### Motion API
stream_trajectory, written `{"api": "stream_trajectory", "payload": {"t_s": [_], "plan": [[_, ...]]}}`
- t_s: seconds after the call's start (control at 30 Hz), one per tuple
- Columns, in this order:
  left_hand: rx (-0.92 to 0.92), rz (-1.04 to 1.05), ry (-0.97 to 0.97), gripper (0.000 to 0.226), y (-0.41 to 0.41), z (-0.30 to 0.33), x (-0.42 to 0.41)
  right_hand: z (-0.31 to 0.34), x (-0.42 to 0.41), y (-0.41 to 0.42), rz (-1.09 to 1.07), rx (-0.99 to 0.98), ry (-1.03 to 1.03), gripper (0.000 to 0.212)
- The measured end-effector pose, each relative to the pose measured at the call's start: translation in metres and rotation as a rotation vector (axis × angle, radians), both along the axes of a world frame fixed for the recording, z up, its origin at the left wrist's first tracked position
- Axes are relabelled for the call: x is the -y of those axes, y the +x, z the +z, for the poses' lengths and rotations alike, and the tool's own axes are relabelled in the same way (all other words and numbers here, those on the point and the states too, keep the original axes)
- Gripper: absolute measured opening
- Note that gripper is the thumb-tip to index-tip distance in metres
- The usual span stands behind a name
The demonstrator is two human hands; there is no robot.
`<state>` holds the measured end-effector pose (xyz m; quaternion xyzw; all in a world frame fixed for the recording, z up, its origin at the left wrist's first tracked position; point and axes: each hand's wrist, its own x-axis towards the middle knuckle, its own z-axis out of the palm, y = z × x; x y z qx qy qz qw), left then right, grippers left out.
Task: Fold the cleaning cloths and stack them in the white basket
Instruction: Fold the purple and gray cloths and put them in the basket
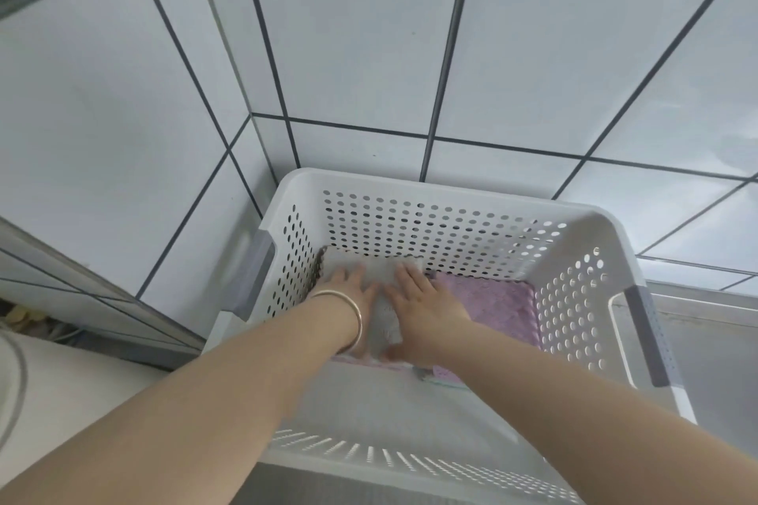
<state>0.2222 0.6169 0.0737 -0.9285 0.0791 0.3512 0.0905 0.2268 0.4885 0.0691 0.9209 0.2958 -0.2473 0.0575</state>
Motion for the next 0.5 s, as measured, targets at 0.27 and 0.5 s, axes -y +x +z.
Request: {"api": "stream_trajectory", "payload": {"t_s": [0.27, 0.5], "plan": [[-0.103, 0.012, 0.045, 0.116, 0.005, -0.027, -0.015, -0.035, 0.002, 0.0, -0.032, -0.066, -0.028, 0.102], [-0.07, 0.006, 0.093, 0.107, 0.01, -0.021, -0.011, -0.036, 0.003, 0.011, -0.04, -0.089, 0.016, 0.098]]}}
